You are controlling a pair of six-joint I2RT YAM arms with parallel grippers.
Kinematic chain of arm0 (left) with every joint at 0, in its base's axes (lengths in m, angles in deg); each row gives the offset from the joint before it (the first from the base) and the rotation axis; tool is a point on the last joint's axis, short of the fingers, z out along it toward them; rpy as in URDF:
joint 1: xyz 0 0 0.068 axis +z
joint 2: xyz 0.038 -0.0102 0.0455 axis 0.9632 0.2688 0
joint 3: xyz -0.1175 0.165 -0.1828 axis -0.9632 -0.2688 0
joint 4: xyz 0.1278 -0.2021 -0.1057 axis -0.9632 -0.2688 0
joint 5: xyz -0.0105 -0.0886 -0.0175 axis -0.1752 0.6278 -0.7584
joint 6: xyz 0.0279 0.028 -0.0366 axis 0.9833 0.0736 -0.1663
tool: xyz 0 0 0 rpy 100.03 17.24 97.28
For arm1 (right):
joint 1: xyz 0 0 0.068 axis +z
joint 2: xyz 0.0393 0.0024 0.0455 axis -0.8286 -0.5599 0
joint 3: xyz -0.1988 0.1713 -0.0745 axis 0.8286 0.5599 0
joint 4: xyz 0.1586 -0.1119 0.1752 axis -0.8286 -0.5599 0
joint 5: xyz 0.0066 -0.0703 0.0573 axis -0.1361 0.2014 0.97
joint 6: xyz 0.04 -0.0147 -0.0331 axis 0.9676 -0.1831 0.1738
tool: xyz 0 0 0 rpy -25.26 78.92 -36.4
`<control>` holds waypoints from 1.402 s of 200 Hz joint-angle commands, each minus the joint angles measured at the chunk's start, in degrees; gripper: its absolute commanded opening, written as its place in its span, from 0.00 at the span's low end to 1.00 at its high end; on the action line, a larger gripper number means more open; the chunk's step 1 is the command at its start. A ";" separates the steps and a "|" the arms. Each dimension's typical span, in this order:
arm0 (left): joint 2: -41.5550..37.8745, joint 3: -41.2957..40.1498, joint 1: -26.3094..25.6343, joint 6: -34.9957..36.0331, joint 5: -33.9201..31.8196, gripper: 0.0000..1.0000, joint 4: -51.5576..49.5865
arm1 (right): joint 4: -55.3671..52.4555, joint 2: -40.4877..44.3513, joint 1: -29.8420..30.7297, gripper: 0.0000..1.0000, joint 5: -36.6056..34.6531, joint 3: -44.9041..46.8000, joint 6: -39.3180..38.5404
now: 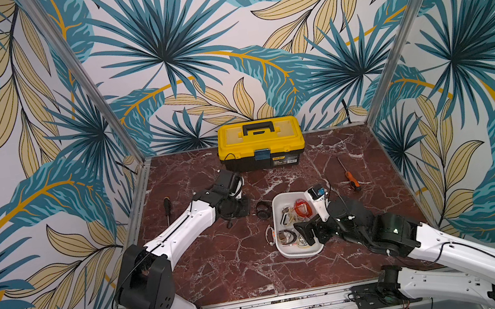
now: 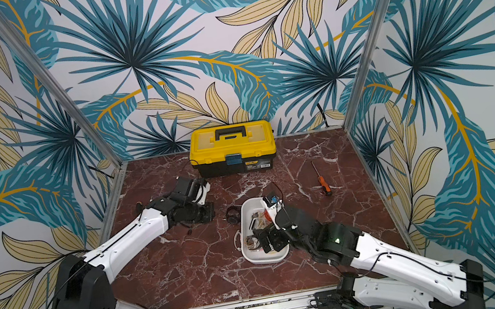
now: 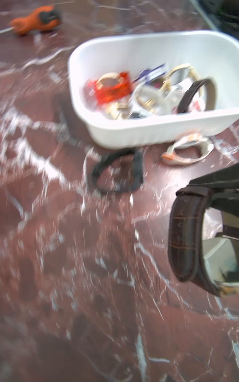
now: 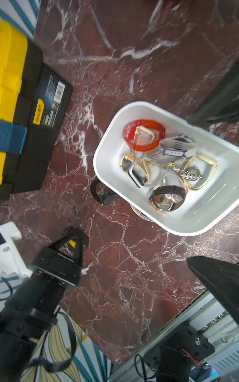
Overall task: Put the watch into the storage box
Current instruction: Pick up the watch at the center of the board, then place the watch in the storage box.
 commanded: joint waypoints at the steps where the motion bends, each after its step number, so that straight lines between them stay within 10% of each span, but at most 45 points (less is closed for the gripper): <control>1: 3.21 8.81 -6.24 5.25 -7.09 0.02 -12.99 | -8.76 4.91 0.21 1.00 -4.93 0.89 6.41; 112: 28.63 37.20 -21.40 9.17 -13.88 0.00 -23.94 | -17.57 16.48 0.25 1.00 -6.89 0.93 7.17; 280: 44.76 50.72 -21.04 15.06 -18.37 0.00 -27.74 | -16.27 16.48 0.23 1.00 -6.27 1.98 6.50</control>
